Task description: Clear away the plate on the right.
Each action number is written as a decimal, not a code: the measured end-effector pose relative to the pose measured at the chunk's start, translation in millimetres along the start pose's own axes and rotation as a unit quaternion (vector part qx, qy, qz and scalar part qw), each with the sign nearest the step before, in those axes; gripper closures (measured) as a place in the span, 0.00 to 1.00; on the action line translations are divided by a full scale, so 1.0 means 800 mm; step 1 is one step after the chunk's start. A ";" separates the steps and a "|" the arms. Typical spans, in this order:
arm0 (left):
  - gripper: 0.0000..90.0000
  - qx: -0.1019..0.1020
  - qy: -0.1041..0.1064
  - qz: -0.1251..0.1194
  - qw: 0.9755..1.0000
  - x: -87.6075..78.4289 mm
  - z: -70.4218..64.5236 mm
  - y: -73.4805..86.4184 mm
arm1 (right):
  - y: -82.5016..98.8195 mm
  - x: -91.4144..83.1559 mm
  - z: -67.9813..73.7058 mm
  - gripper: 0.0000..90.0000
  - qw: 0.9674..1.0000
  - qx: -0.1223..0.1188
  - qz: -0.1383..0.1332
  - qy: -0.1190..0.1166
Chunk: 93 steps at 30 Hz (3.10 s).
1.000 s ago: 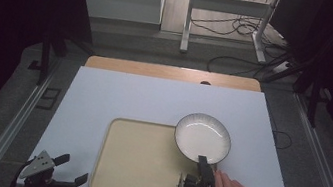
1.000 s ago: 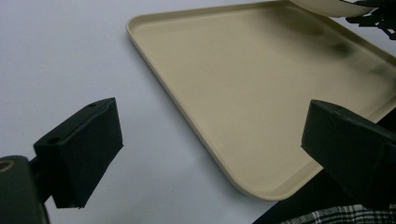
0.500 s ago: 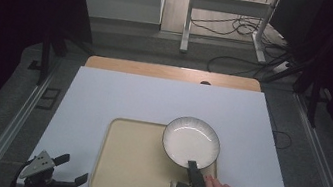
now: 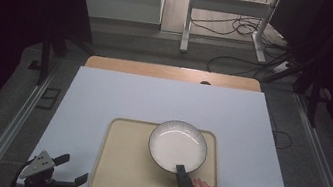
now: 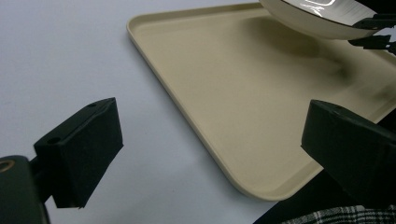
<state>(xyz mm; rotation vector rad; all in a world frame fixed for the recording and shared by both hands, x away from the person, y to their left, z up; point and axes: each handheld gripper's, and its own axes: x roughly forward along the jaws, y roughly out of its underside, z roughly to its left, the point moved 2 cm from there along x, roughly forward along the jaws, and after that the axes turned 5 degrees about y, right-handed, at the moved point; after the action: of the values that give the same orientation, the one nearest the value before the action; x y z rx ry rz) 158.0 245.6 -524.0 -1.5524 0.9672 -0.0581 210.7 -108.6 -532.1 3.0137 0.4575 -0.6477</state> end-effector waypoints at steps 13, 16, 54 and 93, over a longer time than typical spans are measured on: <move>0.06 0.000 0.000 0.000 1.000 0.000 0.000 0.000 | -0.025 0.001 0.011 0.85 1.000 -0.011 -0.022 -0.013; 0.06 0.001 0.000 0.001 1.000 0.000 0.000 0.000 | -0.029 0.003 0.014 0.85 0.999 -0.020 -0.029 -0.016; 0.06 0.001 -0.002 0.003 1.000 0.001 0.000 0.000 | -0.035 0.015 0.031 0.81 0.999 -0.022 -0.023 -0.044; 0.06 -0.002 -0.003 0.003 1.000 0.001 0.000 0.000 | -0.010 -0.013 -0.007 0.62 0.988 0.103 -0.055 -0.097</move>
<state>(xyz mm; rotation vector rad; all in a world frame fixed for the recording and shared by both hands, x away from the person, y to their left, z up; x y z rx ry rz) 158.5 245.5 -524.3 -1.5533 0.9679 -0.0477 201.7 -103.7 -522.3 3.0858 0.5830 -1.0460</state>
